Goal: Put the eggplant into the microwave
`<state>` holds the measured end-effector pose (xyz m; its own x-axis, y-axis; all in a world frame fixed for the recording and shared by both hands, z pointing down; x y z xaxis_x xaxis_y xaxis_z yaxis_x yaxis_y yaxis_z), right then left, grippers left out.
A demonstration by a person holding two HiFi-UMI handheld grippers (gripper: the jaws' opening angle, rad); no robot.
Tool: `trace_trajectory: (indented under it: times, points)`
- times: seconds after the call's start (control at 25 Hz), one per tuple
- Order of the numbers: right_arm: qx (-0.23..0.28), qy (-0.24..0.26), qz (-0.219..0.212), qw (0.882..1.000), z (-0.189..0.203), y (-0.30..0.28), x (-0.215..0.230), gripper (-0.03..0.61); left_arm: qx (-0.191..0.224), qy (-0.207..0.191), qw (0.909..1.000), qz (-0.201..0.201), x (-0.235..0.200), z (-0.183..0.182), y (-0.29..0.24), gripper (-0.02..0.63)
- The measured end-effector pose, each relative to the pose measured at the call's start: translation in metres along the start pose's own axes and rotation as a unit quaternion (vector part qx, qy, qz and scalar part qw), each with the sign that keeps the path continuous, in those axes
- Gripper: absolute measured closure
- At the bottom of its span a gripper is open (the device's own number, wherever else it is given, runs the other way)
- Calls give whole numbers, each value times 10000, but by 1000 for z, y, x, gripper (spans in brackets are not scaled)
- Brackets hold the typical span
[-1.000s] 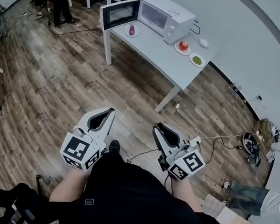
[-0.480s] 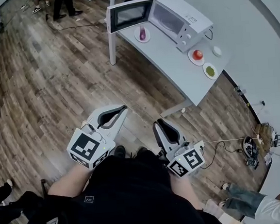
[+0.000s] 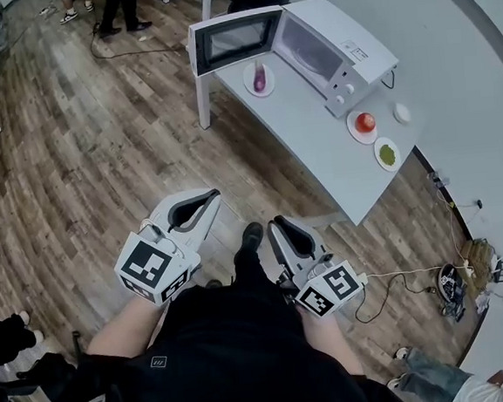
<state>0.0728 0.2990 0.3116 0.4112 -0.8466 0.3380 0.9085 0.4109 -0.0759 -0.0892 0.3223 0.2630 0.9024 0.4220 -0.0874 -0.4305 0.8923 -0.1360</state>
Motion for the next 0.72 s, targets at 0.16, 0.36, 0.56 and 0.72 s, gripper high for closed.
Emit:
trace_trajectory:
  times: [0.16,0.36,0.56,0.72]
  points:
    - [-95,56,-228,9997,-19,-36,52,511,-47,1,9995,-328,-38,-8,-47,604]
    - [-226,99,-440,9987,-52,-74,126,512,20,58,9979,-647,-77,-27,-115,604]
    - [-332,157,-601,9975,-73,-103,178,514,-13,67,9964,-849,-109,-32,-166,606]
    - [-447,136,-659,9967,-78,-123,203,515,-64,44,9968,-797,-128,-31,-197,606]
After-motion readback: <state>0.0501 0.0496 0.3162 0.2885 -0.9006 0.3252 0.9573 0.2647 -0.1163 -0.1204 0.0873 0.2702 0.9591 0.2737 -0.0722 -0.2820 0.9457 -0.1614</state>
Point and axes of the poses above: the fingertips, and each gripper's own axes: y backward along the fingers, x to its right, z out of its underside, the point moved 4 cm from there along y, backward along the fingers
